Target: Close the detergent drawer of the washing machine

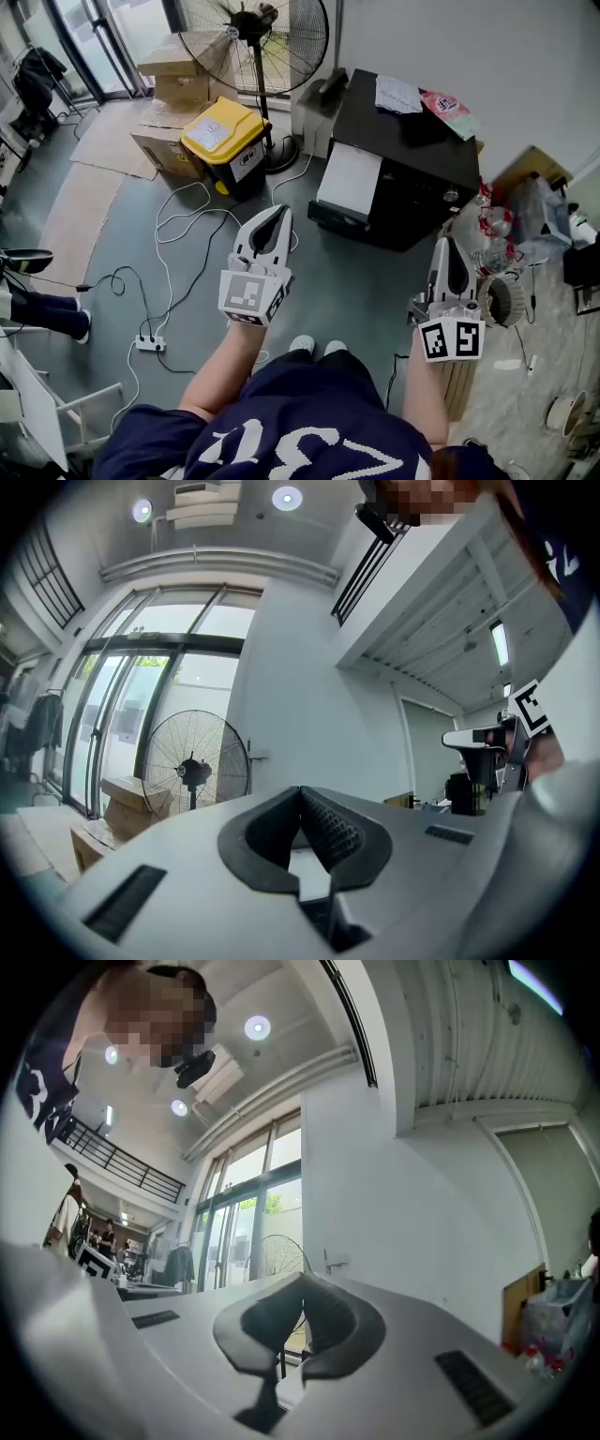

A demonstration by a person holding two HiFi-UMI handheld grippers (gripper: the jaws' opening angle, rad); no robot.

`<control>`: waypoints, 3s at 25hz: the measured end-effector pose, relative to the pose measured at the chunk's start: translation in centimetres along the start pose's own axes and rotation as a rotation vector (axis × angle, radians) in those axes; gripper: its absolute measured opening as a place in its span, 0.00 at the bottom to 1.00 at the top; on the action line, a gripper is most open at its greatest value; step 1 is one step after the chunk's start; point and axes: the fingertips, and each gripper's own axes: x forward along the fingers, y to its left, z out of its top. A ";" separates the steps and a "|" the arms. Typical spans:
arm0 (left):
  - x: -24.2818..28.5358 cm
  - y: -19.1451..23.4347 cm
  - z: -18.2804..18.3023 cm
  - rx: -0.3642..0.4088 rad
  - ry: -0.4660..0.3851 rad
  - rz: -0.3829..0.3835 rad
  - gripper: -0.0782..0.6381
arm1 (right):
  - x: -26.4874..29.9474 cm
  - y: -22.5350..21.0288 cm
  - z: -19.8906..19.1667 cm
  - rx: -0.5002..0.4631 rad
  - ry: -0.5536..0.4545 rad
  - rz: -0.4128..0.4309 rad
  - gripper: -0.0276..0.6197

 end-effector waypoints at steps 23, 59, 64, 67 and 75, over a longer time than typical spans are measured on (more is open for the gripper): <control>15.9 0.9 -3.6 -0.019 0.034 0.126 0.13 | 14.1 -11.7 -4.2 0.037 0.012 0.142 0.07; 37.4 14.5 -7.9 -0.025 0.029 -0.085 0.13 | 35.1 -12.9 -11.6 0.043 0.040 -0.030 0.07; 38.6 15.0 -9.6 -0.043 0.052 -0.073 0.13 | 36.9 -13.5 -13.1 0.047 0.074 -0.012 0.07; 39.5 15.0 -10.1 -0.051 0.057 -0.060 0.13 | 38.3 -14.0 -13.6 0.054 0.086 0.015 0.07; 41.0 13.9 -11.7 -0.055 0.078 -0.065 0.13 | 39.5 -15.2 -15.6 0.068 0.131 0.076 0.07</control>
